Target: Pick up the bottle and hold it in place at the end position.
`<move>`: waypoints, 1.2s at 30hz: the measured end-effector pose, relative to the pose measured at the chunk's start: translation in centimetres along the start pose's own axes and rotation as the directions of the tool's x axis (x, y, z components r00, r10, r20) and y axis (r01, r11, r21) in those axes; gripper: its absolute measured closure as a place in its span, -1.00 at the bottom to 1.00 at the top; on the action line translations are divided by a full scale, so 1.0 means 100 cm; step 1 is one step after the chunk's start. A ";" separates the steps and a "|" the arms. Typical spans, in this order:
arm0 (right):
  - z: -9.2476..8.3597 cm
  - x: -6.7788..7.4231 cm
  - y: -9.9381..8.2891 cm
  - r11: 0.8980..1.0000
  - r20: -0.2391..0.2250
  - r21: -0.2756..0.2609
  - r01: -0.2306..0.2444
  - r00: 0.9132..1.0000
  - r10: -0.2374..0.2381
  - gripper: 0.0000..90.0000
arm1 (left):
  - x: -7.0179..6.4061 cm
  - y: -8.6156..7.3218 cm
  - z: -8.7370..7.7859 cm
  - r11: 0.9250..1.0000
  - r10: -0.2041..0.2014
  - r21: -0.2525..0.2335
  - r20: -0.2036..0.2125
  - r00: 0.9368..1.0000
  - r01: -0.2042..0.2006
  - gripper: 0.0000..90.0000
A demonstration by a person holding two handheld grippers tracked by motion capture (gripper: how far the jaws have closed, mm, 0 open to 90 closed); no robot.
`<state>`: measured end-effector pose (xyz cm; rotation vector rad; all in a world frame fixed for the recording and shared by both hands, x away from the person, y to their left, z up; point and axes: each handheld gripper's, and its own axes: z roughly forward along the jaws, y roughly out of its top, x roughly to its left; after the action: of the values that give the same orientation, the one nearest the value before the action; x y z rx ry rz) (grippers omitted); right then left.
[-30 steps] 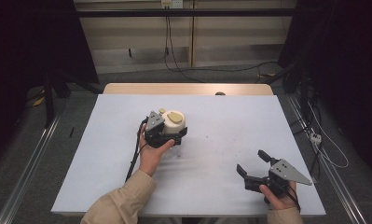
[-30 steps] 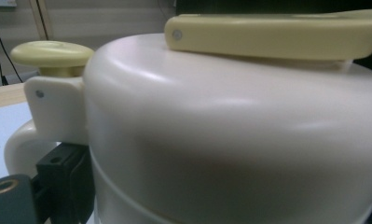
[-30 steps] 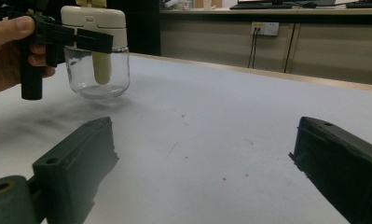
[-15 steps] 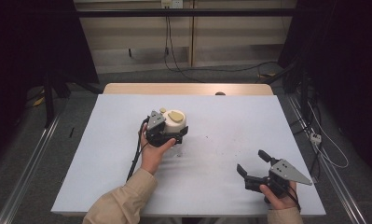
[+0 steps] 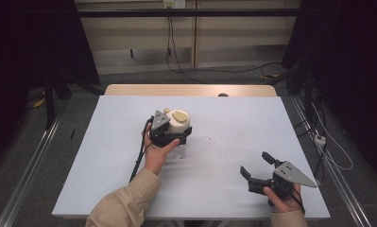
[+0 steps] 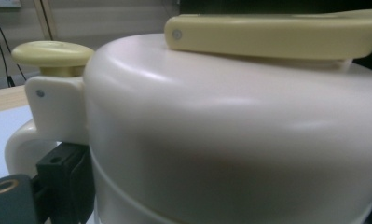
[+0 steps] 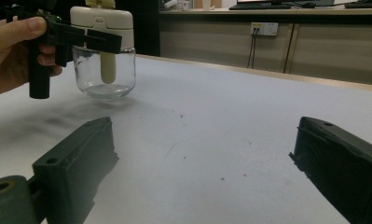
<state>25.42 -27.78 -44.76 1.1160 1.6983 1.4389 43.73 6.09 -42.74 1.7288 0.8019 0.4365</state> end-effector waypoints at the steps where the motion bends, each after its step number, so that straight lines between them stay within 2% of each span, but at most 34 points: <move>1: 0.000 0.000 0.000 1.000 0.002 0.001 -0.001 1.000 0.001 -0.90 | -0.001 0.001 0.001 1.000 -0.004 0.000 -0.001 1.000 0.004 -0.86; 17: 0.000 0.000 0.000 1.000 -0.003 0.000 0.000 1.000 0.000 -0.90 | -0.005 -0.001 0.010 1.000 -0.020 -0.007 0.002 1.000 0.020 -0.86; 23: 0.000 0.000 0.000 1.000 -0.003 -0.001 0.000 1.000 0.000 -0.90 | -0.006 0.002 0.013 1.000 -0.003 0.000 0.001 1.000 0.003 -0.86; 36: -0.001 0.000 0.000 1.000 -0.001 -0.002 -0.005 1.000 0.005 -0.90 | -0.010 0.007 0.020 1.000 -0.003 -0.008 0.003 1.000 0.003 -0.86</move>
<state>25.33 -27.79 -44.73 1.1186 1.6953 1.4443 44.53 3.96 -42.59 1.7205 0.8000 0.4345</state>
